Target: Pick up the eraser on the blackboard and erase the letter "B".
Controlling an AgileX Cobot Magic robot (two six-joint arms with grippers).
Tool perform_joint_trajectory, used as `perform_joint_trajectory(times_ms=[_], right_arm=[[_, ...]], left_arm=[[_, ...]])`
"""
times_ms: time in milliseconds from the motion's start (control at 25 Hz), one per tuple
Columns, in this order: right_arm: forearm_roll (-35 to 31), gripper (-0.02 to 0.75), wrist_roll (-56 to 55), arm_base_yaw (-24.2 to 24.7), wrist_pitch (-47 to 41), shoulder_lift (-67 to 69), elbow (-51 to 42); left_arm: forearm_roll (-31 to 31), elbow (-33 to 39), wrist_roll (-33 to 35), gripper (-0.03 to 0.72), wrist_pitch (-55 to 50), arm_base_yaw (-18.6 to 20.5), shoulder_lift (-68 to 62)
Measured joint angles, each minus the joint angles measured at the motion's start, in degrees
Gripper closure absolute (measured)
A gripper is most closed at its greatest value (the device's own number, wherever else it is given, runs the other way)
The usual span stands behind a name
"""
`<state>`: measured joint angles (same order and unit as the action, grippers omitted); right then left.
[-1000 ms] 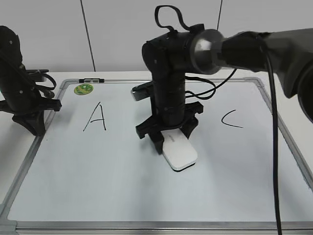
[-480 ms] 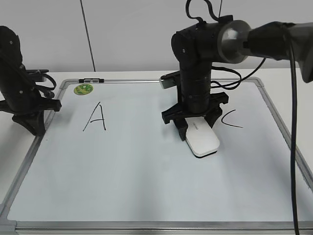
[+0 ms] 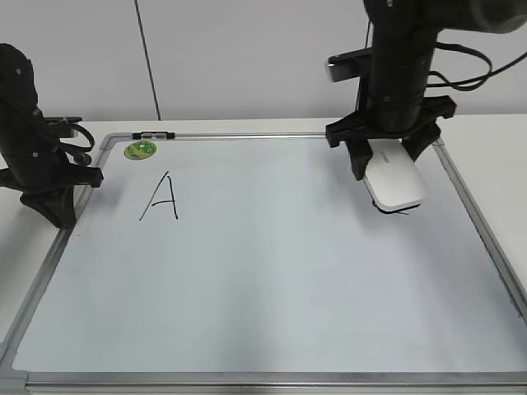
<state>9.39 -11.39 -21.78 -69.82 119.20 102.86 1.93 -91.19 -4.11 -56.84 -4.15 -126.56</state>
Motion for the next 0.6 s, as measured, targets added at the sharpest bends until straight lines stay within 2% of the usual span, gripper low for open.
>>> perform_joint_trajectory(times_ms=[400,520,600], right_arm=[[-0.51,0.226,-0.35,8.51,0.85,-10.78,-17.30],[-1.30,0.226,-0.35,10.03,1.63,-11.82,-19.50],[-4.65,0.226,1.94,13.04,3.31,-12.41,-23.44]], left_arm=[[-0.08,0.00,0.00,0.655,0.00,0.00,0.00],[-0.08,0.00,0.00,0.655,0.00,0.00,0.00],[-0.08,0.00,0.00,0.655,0.00,0.00,0.00]])
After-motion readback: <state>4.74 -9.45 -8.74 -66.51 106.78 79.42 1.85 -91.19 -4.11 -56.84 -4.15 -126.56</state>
